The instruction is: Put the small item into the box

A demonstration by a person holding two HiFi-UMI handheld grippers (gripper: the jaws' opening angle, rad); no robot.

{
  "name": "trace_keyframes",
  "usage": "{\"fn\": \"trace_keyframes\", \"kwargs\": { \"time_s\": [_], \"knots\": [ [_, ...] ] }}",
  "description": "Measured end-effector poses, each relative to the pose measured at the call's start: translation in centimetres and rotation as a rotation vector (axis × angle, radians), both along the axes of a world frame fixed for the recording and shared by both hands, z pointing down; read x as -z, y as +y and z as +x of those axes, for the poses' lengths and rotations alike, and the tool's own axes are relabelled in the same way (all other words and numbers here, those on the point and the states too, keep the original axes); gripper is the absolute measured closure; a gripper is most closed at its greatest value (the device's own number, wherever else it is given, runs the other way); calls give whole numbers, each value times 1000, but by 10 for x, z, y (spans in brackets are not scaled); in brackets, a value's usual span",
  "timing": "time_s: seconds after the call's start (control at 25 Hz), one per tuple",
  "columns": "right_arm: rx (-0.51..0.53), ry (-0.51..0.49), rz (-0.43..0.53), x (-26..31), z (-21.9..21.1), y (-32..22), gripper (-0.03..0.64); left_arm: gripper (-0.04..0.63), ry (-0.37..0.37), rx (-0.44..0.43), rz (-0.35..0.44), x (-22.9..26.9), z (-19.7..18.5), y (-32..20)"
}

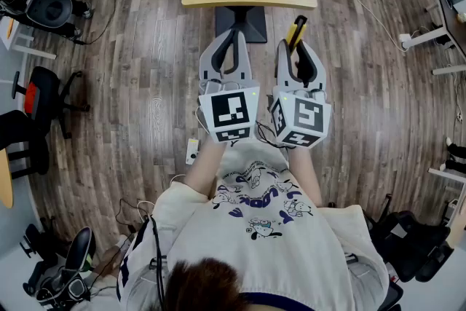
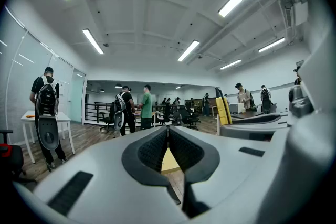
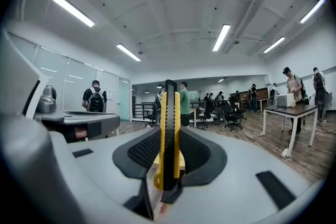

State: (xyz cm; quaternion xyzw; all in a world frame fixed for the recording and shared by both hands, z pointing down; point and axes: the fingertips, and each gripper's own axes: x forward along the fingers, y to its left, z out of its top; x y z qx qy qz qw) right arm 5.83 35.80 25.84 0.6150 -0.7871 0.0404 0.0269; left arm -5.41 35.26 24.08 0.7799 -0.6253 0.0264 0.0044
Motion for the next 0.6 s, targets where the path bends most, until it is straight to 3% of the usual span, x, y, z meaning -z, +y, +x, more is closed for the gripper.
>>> {"fn": "trace_keyframes", "kwargs": {
  "time_s": [0.6],
  "knots": [
    [-15,0,-6,-5,-13,-30,486,574,7,-25,-7,-3,-10,-31]
  ]
}}
